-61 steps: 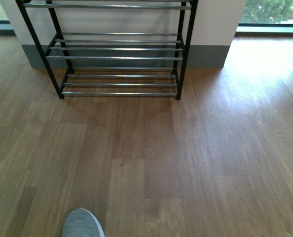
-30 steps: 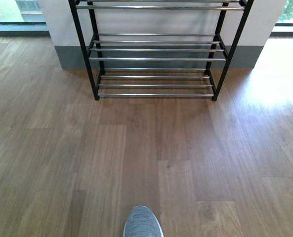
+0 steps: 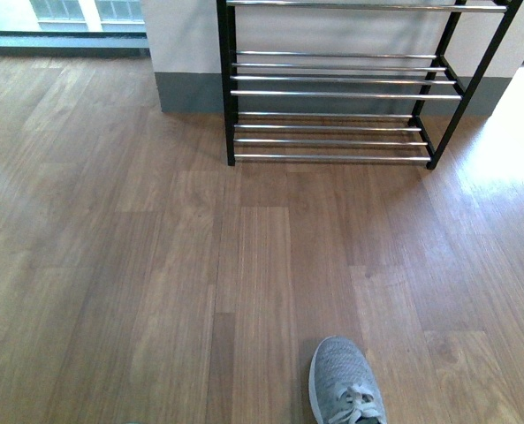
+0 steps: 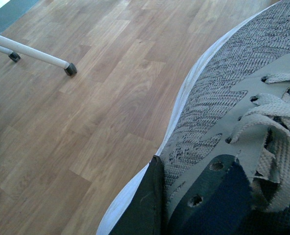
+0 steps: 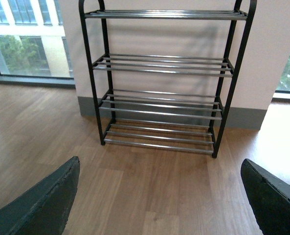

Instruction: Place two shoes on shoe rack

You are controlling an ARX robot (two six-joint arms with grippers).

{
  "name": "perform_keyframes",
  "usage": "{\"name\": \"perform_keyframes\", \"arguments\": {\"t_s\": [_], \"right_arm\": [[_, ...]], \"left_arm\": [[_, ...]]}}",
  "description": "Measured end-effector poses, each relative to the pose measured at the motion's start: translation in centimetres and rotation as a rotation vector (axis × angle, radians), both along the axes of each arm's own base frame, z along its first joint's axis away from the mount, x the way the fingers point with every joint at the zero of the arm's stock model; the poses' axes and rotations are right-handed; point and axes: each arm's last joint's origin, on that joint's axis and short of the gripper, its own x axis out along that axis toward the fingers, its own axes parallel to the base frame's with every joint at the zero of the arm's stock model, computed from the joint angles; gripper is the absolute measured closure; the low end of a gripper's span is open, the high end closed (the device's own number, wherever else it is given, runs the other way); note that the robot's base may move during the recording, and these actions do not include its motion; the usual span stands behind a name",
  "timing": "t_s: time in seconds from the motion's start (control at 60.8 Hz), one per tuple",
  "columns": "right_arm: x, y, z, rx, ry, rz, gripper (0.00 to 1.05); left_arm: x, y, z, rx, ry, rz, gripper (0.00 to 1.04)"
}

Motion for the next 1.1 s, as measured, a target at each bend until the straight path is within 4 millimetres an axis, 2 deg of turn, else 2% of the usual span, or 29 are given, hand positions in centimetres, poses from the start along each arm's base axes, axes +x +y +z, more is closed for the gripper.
{"name": "perform_keyframes", "arguments": {"t_s": [0.937, 1.003, 1.102], "right_arm": [[0.0, 0.0, 0.0, 0.000, 0.000, 0.010, 0.09], [0.3, 0.0, -0.1, 0.000, 0.022, 0.110, 0.09], [1.7, -0.1, -0.4, 0.005, 0.087, 0.102, 0.09]], "left_arm": [[0.0, 0.0, 0.0, -0.004, 0.001, -0.005, 1.03], [0.0, 0.0, 0.0, -0.002, 0.001, -0.003, 1.03], [0.0, 0.0, 0.0, -0.003, 0.001, -0.005, 1.03]]}}
